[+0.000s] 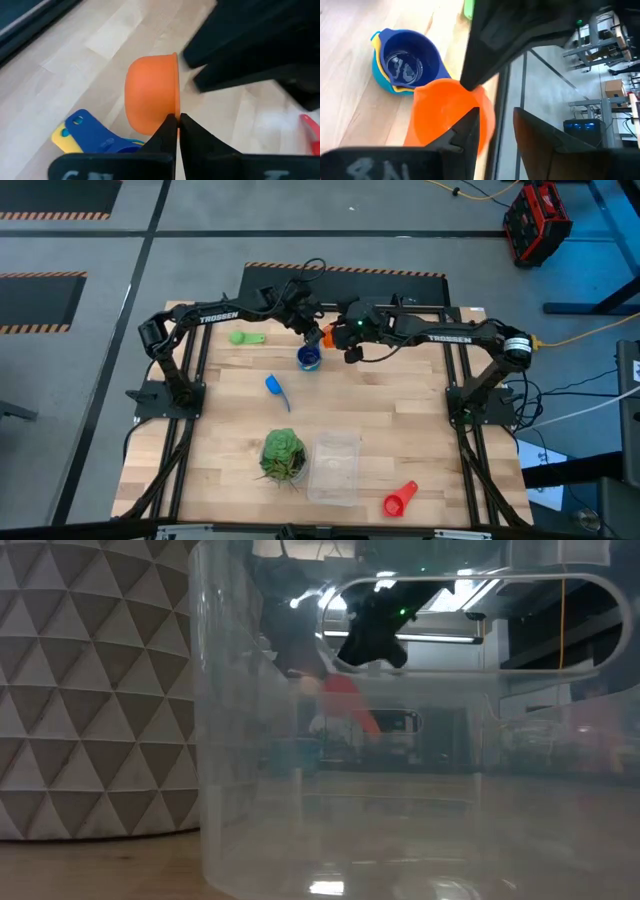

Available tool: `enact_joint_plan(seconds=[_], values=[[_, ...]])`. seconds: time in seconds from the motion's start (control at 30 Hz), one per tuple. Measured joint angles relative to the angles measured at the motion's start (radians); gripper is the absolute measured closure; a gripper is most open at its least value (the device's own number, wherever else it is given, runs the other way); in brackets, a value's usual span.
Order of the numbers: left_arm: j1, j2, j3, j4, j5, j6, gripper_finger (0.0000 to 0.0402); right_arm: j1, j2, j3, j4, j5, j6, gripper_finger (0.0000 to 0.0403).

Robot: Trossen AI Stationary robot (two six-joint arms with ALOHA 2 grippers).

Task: Nest measuring cups in basket
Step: Stack the orange measuring cup on top of the dark blue measuring cup

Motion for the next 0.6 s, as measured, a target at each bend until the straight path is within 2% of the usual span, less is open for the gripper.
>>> enact_joint_plan(seconds=[0.17, 0.27, 0.43, 0.6], values=[[-0.002, 0.0, 0.0, 0.0, -0.047, 0.005, 0.0401, 0.0, -0.097, 0.0, -0.089, 0.001, 0.012, 0.0281], [-0.002, 0.0, 0.0, 0.01, -0.084, 0.008, 0.0401, -0.007, -0.161, 0.0, -0.16, 0.005, 0.075, 0.0281], [-0.004, 0.0, 0.0, 0.061, -0.129, 0.033, 0.0401, -0.05, -0.275, 0.0, -0.317, 0.036, 0.28, 0.0281], [-0.005, 0.0, 0.0, 0.151, -0.141, 0.059, 0.0401, -0.113, -0.39, 0.0, -0.479, 0.004, 0.471, 0.0281]])
